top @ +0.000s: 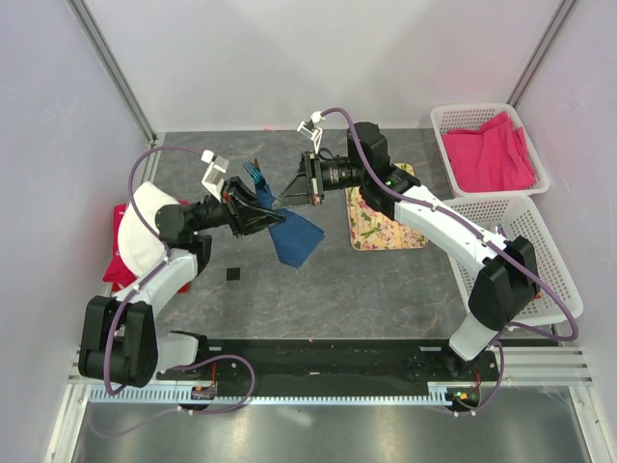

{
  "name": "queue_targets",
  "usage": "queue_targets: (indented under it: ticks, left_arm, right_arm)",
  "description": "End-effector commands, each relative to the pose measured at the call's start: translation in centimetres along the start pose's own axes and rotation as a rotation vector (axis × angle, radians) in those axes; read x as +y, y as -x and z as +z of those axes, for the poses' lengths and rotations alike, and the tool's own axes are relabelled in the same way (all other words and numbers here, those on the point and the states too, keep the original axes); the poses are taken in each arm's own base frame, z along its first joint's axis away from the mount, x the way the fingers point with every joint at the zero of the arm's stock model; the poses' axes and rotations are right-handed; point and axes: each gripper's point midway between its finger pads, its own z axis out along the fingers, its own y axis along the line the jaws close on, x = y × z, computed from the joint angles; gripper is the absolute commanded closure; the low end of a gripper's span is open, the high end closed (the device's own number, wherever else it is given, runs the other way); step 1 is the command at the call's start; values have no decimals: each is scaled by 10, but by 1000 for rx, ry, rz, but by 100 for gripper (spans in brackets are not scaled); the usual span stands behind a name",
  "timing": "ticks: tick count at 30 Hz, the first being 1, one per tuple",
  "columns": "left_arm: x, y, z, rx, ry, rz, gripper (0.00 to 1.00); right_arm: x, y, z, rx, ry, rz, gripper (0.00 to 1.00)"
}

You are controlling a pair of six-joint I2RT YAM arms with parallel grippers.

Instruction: Place the utensils on the paper napkin and roll it up

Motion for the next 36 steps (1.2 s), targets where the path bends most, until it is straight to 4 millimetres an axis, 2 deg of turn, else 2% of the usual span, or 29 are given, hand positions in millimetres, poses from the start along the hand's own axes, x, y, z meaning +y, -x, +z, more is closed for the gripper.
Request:
queue_targets:
  ticks: [1,7,9,10,12,13,14,15,16,18,20,21,23,26,28,31,36]
  left_arm:
    - [-16,12,4,-9,-40,67,73]
    - [-19,12,4,-7,-38,51,85]
    - [-18,12,3,-7,-35,39,95]
    - [-16,12,3,-13,-24,24,97]
    - [-12,11,3,-15,-6,-9,98]
    - [-8,12,4,-27,12,-26,98]
    - [-2,12,2,-30,37,-62,98]
    - [0,12,2,-36,50,-74,98]
    - [3,15,2,-45,62,-72,98]
    - [10,19,1,-50,105,-89,98]
    - [25,28,-3,-87,190,-103,98]
    - [34,30,-6,-92,244,-123,98]
    - [47,44,-14,-153,343,-128,98]
    - [61,60,-22,-197,484,-122,98]
    - [72,66,-29,-234,573,-139,98]
    - [81,68,-35,-262,636,-157,98]
    - [93,68,-42,-314,693,-205,98]
  right_arm:
    - [35,20,-3,-41,71,-104,100]
    - [32,26,-4,-51,64,-105,100]
    - [29,35,-8,-66,46,-99,95]
    - [27,38,-10,-73,39,-94,84]
    - [24,51,-17,-100,17,-101,74]
    - [21,57,-21,-114,3,-105,61]
    - [22,64,-25,-131,-9,-116,54]
    - [14,71,-33,-150,-41,-108,49]
    - [10,76,-39,-164,-61,-117,39]
    - [1,86,-53,-191,-124,-114,28]
    - [-2,94,-65,-215,-188,-192,26]
    - [-13,94,-71,-223,-261,-176,22]
    - [-15,94,-82,-224,-343,-270,15]
    - [-37,85,-99,-221,-505,-291,7]
    - [-44,75,-103,-205,-558,-300,4]
    - [-57,63,-92,-161,-612,-367,2]
    - [-42,70,-79,-167,-637,-487,2]
